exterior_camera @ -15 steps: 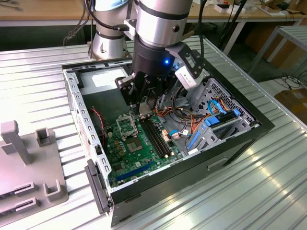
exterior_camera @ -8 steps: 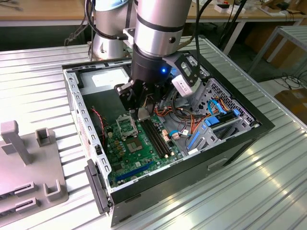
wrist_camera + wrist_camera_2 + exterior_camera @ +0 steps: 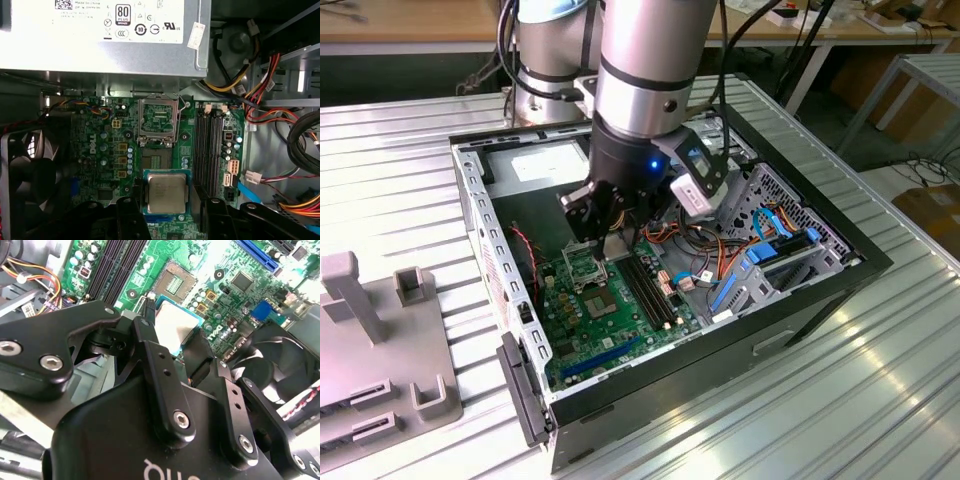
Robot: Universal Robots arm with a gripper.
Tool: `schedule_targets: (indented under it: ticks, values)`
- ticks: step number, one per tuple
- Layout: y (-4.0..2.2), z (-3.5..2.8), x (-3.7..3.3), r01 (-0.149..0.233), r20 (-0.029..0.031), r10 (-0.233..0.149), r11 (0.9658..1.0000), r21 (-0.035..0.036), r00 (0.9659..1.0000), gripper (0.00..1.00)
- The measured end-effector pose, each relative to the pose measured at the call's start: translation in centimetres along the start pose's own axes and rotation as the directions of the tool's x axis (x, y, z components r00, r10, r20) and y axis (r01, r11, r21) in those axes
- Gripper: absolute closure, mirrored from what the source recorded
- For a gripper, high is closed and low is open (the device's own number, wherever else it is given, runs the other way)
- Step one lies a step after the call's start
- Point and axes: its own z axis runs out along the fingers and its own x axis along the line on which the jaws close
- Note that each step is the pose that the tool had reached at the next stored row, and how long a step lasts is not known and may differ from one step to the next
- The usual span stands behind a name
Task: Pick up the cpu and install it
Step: 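Place the cpu into insertion slot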
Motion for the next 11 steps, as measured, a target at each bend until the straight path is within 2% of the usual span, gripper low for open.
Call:
schedule_targets:
  ticks: [5,11]
  values:
    - [0.05,0.94,0.17,0.000,-0.0018,0.000,1.0000,-0.0002,1.0000,0.53]
    - [0.22,2.43,0.32,-0.001,-0.0024,0.001,1.0000,0.0000,1.0000,0.53]
